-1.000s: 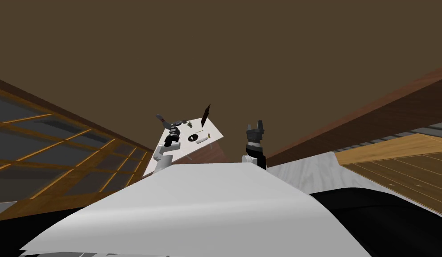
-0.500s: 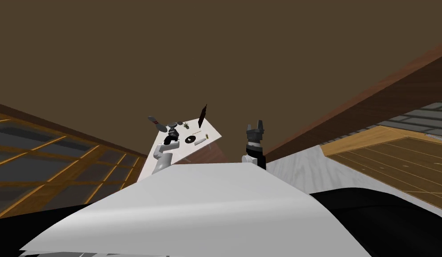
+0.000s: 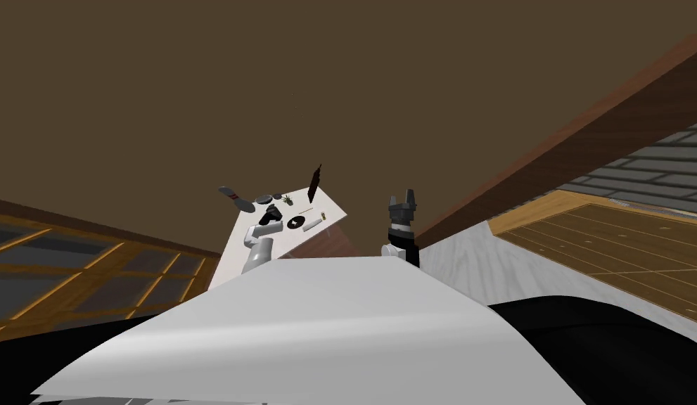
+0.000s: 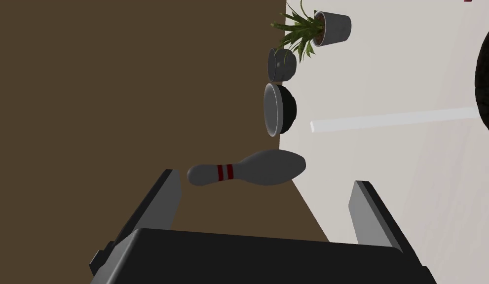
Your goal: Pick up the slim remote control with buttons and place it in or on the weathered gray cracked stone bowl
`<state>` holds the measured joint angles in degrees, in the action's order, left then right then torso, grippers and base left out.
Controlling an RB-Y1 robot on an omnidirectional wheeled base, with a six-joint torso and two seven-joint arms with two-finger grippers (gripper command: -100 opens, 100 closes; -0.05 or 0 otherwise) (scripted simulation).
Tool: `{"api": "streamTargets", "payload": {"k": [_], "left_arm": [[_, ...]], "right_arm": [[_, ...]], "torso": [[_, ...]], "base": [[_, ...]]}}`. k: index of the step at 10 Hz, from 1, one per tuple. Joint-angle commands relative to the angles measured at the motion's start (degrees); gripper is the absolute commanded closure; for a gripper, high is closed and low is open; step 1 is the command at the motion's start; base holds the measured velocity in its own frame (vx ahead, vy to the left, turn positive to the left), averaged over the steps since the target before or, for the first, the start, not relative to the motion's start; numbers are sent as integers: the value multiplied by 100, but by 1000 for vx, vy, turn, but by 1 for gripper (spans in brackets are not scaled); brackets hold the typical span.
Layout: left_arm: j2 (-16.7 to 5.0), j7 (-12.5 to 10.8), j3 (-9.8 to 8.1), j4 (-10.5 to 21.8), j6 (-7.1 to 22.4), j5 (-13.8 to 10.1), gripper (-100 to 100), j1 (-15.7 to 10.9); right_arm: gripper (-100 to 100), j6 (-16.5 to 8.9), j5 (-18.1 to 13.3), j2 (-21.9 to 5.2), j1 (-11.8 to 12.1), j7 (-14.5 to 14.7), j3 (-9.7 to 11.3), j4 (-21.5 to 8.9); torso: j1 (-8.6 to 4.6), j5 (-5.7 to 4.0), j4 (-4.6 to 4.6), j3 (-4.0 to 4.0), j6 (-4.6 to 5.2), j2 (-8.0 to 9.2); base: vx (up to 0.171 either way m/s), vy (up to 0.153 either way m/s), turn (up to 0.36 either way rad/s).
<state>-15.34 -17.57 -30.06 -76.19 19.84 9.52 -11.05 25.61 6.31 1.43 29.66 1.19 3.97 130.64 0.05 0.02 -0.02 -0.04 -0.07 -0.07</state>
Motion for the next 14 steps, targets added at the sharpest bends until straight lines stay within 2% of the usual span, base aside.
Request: {"api": "streamTargets", "payload": {"k": [1,3,4,5,6,8,9,10,11,13,14], "left_arm": [[9,-81,-218,286,286,50,-100,-254],[9,-81,-218,449,397,50,-100,-254],[3,-153,-391,631,696,67,-100,-448],[3,-153,-391,785,724,67,-100,-448],[0,-222,-559,926,959,83,-100,-634],[0,-222,-559,1117,1045,83,-100,-634],[0,-289,-721,1286,1350,99,-100,-811],[0,-289,-721,1444,1357,99,-100,-811],[-1,-352,-875,1581,1601,114,-100,-980],[-1,-352,-875,1764,1661,114,-100,-980],[-4,-411,-1020,1977,1954,129,-100,-1141]], "right_arm": [[0,0,0,0,0,0,0,0],[0,0,0,0,0,0,0,0],[0,0,0,0,0,0,0,0],[0,0,0,0,-1,0,0,0],[0,0,0,0,0,0,0,0],[0,0,0,0,0,0,0,0],[0,0,0,0,1,0,0,0],[0,0,0,0,0,0,0,0],[0,0,0,0,0,0,0,0],[0,0,0,0,0,0,0,0],[0,0,0,0,1,0,0,0]], "torso": [[0,0,0,0,0,0],[2,0,0,0,-1,0],[-1,0,0,0,-2,1],[-3,-1,0,0,5,-1],[0,0,0,0,-2,0],[1,0,0,0,-2,-1],[0,0,0,0,-4,0],[-2,-1,0,-1,4,-2],[0,0,0,-1,-2,-1],[3,0,-1,-2,-2,-4],[-1,0,-1,-1,-4,-1]], "base": [[0,21,-222],[1,15,-42],[2,10,-216],[1,19,-127],[1,19,-193],[3,16,-48],[3,12,-196],[5,21,-125],[9,26,-164],[6,18,-49],[8,12,-162]]}}
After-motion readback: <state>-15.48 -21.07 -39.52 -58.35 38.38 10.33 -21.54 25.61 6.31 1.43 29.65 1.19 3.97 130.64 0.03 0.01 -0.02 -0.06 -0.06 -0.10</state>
